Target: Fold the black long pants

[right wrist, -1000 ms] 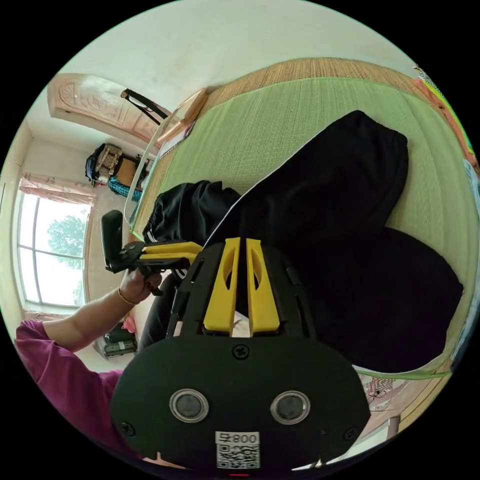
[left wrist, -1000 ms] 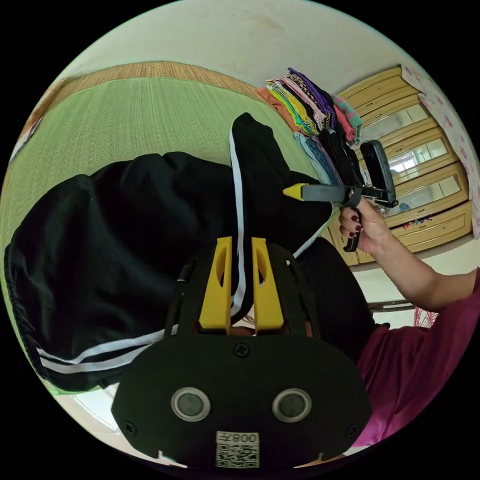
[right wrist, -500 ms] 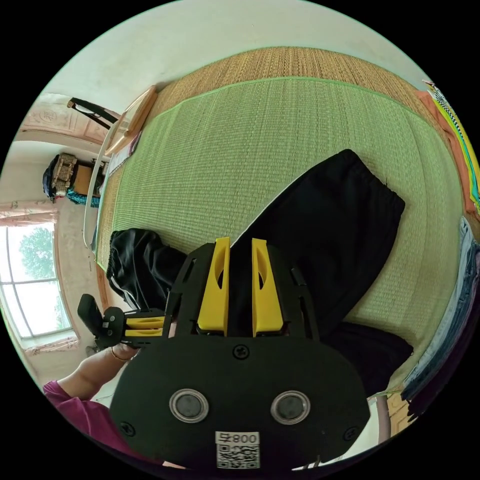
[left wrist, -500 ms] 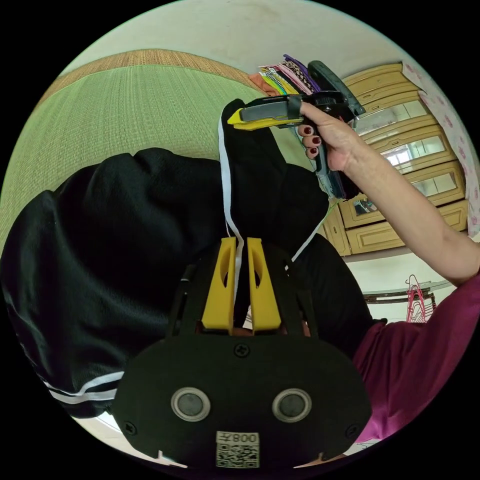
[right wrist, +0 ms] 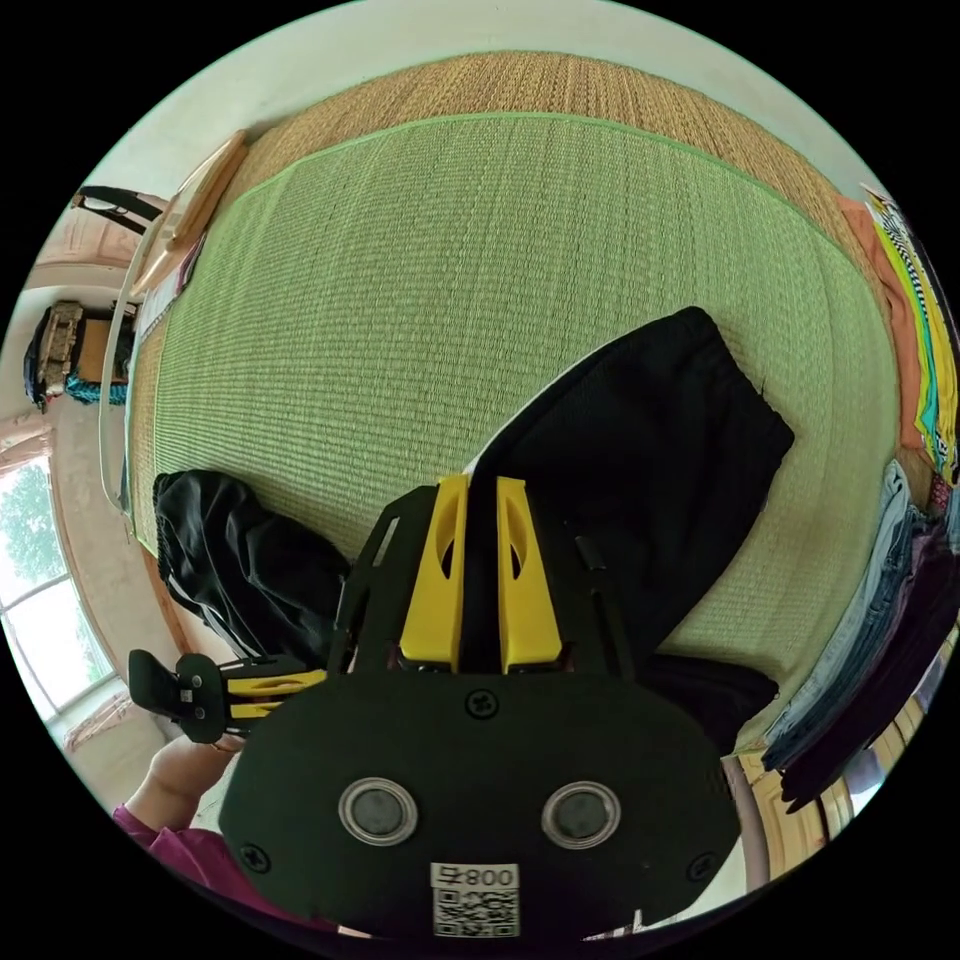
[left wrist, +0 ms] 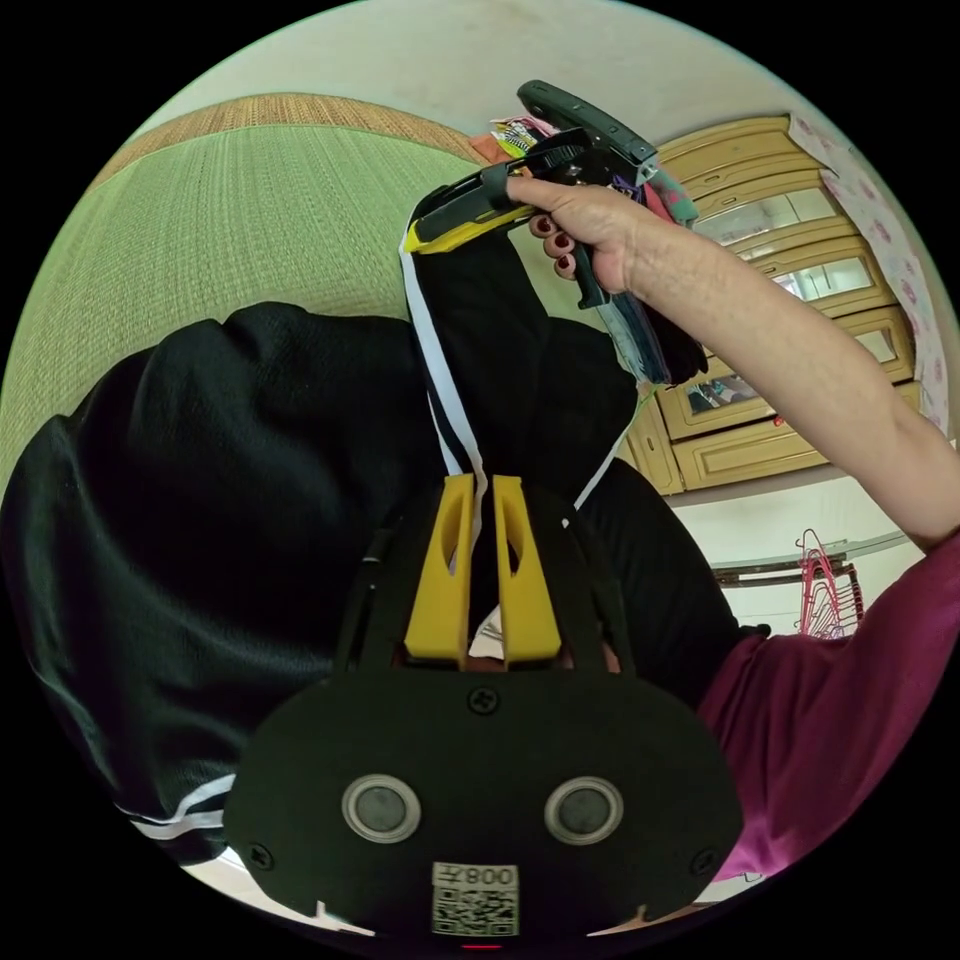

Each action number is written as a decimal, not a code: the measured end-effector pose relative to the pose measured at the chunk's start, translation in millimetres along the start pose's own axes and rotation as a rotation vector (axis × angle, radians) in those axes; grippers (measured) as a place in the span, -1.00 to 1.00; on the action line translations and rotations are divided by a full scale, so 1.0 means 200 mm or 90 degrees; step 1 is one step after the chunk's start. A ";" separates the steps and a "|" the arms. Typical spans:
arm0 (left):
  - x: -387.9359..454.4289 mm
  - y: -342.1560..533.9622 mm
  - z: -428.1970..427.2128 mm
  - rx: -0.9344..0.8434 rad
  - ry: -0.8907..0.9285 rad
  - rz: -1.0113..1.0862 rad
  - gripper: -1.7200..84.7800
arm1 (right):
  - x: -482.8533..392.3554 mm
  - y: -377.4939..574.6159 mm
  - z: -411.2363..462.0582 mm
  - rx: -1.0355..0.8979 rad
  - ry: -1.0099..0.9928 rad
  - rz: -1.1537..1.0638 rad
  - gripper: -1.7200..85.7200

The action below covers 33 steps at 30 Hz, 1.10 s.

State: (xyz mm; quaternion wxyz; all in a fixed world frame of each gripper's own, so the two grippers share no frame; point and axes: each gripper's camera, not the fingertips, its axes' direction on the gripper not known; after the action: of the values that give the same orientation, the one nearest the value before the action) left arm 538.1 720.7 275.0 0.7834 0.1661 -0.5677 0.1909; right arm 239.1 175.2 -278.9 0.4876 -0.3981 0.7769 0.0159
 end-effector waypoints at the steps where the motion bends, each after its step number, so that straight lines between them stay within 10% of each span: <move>1: 0.03 -0.02 0.00 0.001 -0.001 -0.002 -0.89 | 0.01 0.01 0.02 -0.001 0.012 -0.003 -0.87; 18: 0.62 -0.28 -0.06 0.012 -0.037 0.075 -0.93 | 0.61 0.98 -0.22 0.221 -0.128 -0.044 -0.94; 33: 1.02 -0.46 0.18 -0.134 -0.133 0.063 -0.92 | 1.14 1.87 0.54 0.194 -0.203 0.073 -0.95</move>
State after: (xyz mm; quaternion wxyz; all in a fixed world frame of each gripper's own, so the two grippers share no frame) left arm 610.3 645.9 477.0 0.7229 0.0741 -0.6703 0.1502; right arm 35.4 338.7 -647.6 0.6572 -0.2674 0.7046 -0.0108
